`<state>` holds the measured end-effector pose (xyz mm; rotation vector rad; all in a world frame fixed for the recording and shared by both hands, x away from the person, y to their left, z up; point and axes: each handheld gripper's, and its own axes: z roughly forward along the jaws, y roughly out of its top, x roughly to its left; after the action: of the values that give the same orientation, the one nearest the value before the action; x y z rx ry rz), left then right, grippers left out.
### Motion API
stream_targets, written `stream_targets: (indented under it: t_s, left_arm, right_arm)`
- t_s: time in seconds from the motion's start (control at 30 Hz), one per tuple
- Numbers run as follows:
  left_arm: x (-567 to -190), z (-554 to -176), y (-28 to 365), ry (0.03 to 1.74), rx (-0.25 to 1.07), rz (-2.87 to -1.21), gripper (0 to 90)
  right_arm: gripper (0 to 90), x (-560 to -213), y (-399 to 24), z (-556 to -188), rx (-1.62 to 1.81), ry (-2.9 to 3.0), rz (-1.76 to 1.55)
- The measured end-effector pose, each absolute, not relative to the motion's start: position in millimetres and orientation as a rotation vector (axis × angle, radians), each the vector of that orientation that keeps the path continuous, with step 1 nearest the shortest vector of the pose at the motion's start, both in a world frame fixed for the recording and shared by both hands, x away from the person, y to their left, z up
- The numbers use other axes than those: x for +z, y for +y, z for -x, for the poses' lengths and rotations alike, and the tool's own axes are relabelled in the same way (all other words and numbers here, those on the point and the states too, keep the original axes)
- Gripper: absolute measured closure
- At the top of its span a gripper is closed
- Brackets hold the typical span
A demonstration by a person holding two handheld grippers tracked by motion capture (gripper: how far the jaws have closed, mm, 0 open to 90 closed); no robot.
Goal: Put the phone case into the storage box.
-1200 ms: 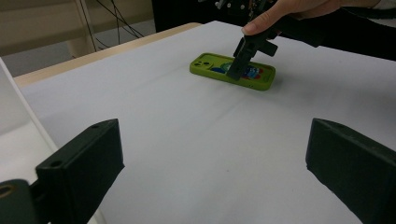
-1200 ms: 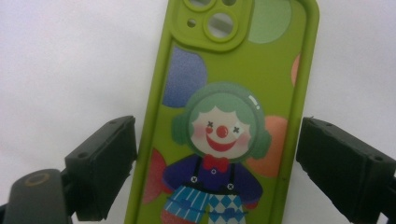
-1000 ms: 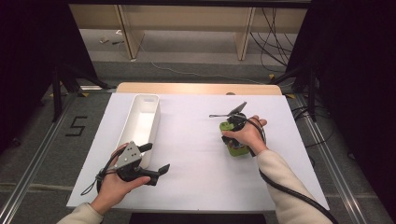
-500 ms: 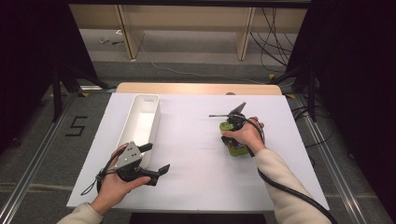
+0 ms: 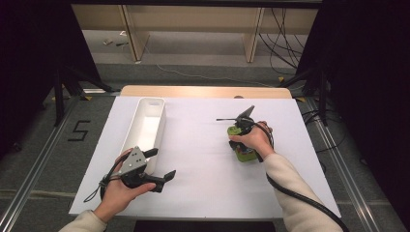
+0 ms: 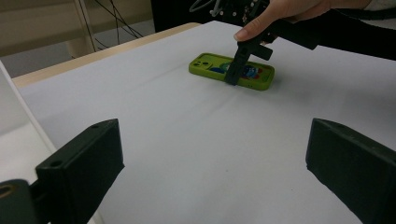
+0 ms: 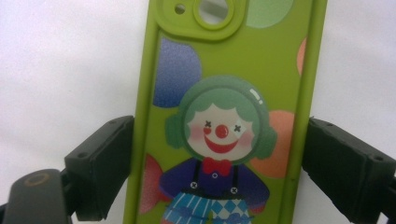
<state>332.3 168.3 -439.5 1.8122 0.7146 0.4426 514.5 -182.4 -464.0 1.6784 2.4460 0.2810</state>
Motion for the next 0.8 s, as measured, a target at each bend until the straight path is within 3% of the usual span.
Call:
stream_targets:
  t_s: [0.8]
  left_arm:
    - [-439.3,-332.3,168.5,0.714,0.444,-1.811,3.5]
  right_arm:
    - [16.0,-463.8,-182.9,-514.3,0.288,2.437,-1.692]
